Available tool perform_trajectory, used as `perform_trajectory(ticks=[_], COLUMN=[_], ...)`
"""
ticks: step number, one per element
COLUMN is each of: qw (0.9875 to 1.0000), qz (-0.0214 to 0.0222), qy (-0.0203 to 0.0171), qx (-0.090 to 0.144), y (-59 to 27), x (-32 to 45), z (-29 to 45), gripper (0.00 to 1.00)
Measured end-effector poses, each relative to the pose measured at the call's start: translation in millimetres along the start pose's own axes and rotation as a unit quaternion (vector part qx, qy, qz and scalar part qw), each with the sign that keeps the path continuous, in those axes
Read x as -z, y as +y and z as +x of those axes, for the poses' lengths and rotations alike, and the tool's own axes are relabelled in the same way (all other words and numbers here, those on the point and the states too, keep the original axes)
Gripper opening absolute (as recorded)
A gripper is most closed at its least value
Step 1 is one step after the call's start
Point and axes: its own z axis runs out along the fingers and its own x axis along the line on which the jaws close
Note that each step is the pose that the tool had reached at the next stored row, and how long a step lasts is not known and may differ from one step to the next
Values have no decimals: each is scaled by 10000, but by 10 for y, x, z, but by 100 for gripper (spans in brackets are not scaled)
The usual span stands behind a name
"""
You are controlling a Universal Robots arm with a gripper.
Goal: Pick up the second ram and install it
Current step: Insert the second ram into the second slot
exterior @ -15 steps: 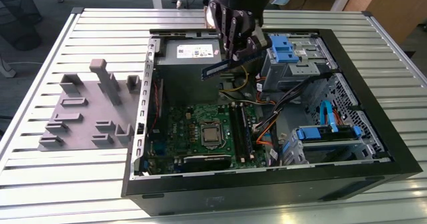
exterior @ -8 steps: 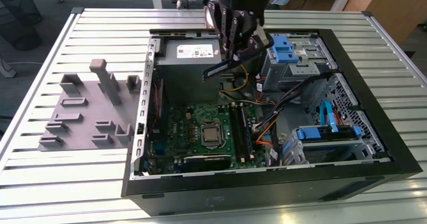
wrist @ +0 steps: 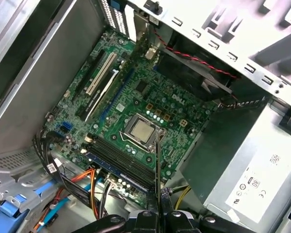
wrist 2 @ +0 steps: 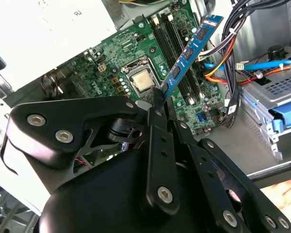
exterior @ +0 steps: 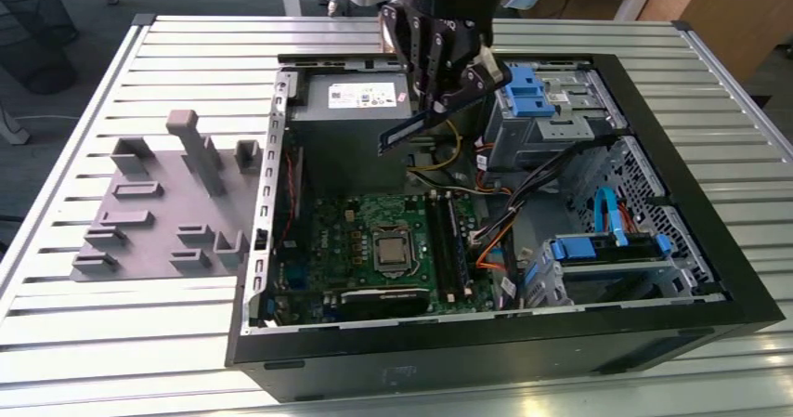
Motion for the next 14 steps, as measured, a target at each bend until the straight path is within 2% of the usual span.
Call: perform_trajectory(ticks=[7,14], qw=[9995,9980], qz=[-4,-8], qy=[-3,-7], qx=[313,636], y=[0,0], x=[0,-1], z=[0,0], gripper=[14,14])
